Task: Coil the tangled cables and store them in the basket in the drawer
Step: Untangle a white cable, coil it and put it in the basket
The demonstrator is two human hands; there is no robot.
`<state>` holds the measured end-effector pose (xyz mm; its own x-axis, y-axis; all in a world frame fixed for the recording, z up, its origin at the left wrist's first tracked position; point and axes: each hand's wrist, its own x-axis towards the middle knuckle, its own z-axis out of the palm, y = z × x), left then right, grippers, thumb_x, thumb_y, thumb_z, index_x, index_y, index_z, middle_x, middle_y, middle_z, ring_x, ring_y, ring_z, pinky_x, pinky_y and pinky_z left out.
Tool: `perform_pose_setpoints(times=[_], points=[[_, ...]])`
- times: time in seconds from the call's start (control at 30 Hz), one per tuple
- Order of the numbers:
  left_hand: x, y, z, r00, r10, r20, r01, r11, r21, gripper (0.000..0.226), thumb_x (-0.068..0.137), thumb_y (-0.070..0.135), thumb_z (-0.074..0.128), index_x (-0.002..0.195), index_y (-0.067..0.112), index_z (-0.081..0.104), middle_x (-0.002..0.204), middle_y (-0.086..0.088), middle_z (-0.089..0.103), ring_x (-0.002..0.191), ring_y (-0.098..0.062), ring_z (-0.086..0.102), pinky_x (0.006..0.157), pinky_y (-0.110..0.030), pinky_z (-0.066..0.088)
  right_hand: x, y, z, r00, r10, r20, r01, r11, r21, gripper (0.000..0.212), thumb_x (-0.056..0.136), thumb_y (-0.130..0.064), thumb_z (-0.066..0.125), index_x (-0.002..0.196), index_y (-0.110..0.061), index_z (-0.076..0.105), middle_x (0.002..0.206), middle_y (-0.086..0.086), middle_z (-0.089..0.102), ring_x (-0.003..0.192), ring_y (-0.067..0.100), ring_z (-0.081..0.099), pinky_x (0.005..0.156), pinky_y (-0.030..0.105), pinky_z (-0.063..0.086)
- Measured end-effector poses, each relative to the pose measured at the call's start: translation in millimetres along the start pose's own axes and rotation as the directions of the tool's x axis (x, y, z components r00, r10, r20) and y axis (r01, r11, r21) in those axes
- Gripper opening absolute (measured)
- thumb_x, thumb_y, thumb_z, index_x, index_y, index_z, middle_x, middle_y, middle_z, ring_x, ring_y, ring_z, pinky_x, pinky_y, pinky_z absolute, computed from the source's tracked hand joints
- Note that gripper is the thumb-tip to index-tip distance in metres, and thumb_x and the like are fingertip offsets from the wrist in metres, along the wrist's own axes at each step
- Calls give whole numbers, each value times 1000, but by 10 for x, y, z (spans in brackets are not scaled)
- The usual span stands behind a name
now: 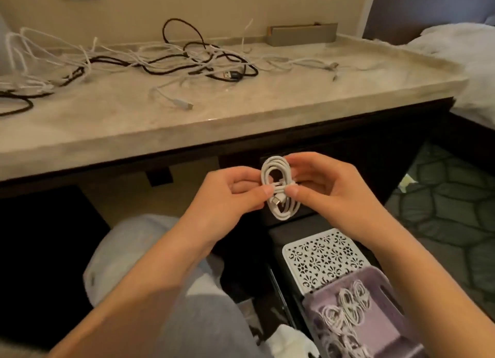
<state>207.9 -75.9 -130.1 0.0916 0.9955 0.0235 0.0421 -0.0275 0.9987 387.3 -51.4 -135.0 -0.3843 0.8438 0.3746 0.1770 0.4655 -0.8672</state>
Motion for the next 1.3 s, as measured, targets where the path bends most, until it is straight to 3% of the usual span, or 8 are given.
perform_pose_setpoints(times=[0.2,0.37,0.73,0.93,1.03,1.1,1.2,1.3], points=[[60,-608,503,979,-192,72,193,981,-2,14,86,13,67,100,11,70,90,-5,75,85,-10,71,75,-17,55,-493,540,-207,977,215,-6,-215,973,-89,34,84,-10,67,113,-28,61,100,-3,69,93,10,66,86,33,55],[135,-1155,922,913,-399,81,402,916,-15,19,85,12,69,103,6,68,101,-15,72,98,-21,69,88,-27,55,-837,972,-297,929,370,29,-357,912,-201,43,82,-30,71,122,-26,59,107,-8,65,94,12,65,82,42,55],[180,-1935,1388,752,-648,120,659,746,-98,39,82,2,71,118,-6,57,118,-22,62,102,-28,65,73,-19,56,-1363,1701,-375,811,584,-19,-558,764,-326,57,80,-29,74,132,-25,52,100,-11,58,84,7,59,72,18,47],[160,-2143,1510,729,-667,153,683,725,-89,26,83,-5,67,107,-6,58,102,-20,59,80,-21,61,58,-13,53,-1557,1890,-388,762,645,60,-595,733,-329,69,79,-32,74,139,-16,45,107,-5,61,96,11,59,85,26,50],[170,-2216,1516,718,-674,175,690,722,-48,8,84,-3,67,86,0,60,88,-16,60,70,-18,60,58,-14,53,-1590,1917,-329,769,636,60,-572,727,-380,77,77,-31,76,143,-13,39,120,1,59,100,12,58,88,24,48],[179,-2270,1522,713,-680,171,691,722,-9,13,84,0,68,76,4,59,76,-13,59,59,-13,57,55,-16,51,-1593,1949,-248,784,620,32,-538,705,-461,78,77,-32,75,142,-10,39,124,5,58,104,16,58,89,25,47],[177,-2297,1556,693,-704,157,710,704,20,15,85,0,67,77,2,55,65,-7,53,46,-6,55,46,-13,46,-1618,2064,-121,824,567,-13,-477,681,-555,53,78,-33,75,120,-8,56,96,2,64,80,14,58,69,23,46],[185,-2348,1597,681,-718,147,714,695,87,20,87,3,66,101,-8,57,76,-10,58,61,-11,56,63,-16,49,-1648,2151,-86,827,561,-34,-474,665,-577,31,78,-29,75,95,-8,60,67,-4,55,55,8,46,52,17,34]])
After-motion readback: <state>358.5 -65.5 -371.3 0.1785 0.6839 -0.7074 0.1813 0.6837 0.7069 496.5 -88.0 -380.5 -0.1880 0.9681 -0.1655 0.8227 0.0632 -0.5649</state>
